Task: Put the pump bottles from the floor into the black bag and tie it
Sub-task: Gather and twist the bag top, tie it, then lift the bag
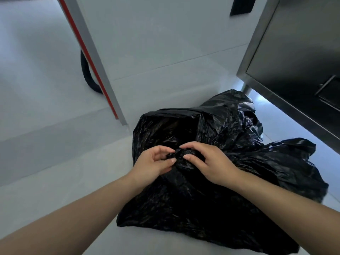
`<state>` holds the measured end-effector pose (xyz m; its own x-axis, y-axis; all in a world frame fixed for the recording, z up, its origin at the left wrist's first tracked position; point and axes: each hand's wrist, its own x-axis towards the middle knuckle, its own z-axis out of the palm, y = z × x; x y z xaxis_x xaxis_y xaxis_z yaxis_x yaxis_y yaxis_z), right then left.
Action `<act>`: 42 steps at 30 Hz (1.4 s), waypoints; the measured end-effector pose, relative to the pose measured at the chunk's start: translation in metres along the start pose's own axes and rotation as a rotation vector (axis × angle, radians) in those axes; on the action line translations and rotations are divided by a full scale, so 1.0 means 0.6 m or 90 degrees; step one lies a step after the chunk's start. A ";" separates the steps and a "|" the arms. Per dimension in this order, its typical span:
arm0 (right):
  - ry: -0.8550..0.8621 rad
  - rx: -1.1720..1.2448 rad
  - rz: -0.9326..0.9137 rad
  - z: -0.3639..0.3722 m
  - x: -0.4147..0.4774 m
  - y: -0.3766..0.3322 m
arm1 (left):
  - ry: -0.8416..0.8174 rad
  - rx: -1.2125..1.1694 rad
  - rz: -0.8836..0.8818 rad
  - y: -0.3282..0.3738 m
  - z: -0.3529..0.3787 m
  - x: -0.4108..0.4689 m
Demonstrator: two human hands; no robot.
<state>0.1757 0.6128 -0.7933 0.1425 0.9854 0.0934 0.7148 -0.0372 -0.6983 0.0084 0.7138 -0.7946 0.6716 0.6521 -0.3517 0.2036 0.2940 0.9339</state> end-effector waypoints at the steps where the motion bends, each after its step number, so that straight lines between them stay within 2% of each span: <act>1: -0.012 0.000 0.000 0.007 -0.001 -0.001 | 0.006 0.007 0.000 -0.006 -0.004 -0.004; 6: -0.030 -0.004 0.018 0.030 -0.006 0.005 | 0.053 0.053 0.004 -0.031 -0.035 -0.021; 14: -0.086 -0.026 0.059 0.068 -0.014 0.023 | 0.184 0.378 -0.010 -0.122 -0.136 -0.050; 19: -0.074 -0.013 0.060 0.070 -0.002 0.017 | 0.160 0.504 -0.077 -0.173 -0.161 -0.062; 22: -0.065 -0.010 0.058 0.066 0.002 0.017 | 0.121 0.479 -0.164 -0.178 -0.158 -0.061; 24: -0.055 -0.008 0.060 0.061 0.003 0.017 | 0.104 0.431 -0.156 -0.176 -0.153 -0.063; 28: -0.005 0.012 0.052 0.036 0.006 0.013 | 0.115 0.295 -0.061 -0.121 -0.136 -0.063; 31: 0.053 0.029 0.039 0.006 0.012 0.006 | 0.147 0.279 0.028 -0.046 -0.121 -0.054; 35: 0.132 0.059 0.012 -0.043 0.021 -0.007 | 0.138 0.279 0.114 0.056 -0.075 -0.036; 42: 0.339 0.120 0.006 -0.164 0.015 0.009 | 0.090 0.239 0.215 0.203 0.083 0.031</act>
<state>0.2484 0.6052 -0.7265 0.5092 0.7631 0.3979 0.5845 0.0327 -0.8107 0.0815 0.7271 -0.6841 0.6461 0.7632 -0.0073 0.2506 -0.2031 0.9465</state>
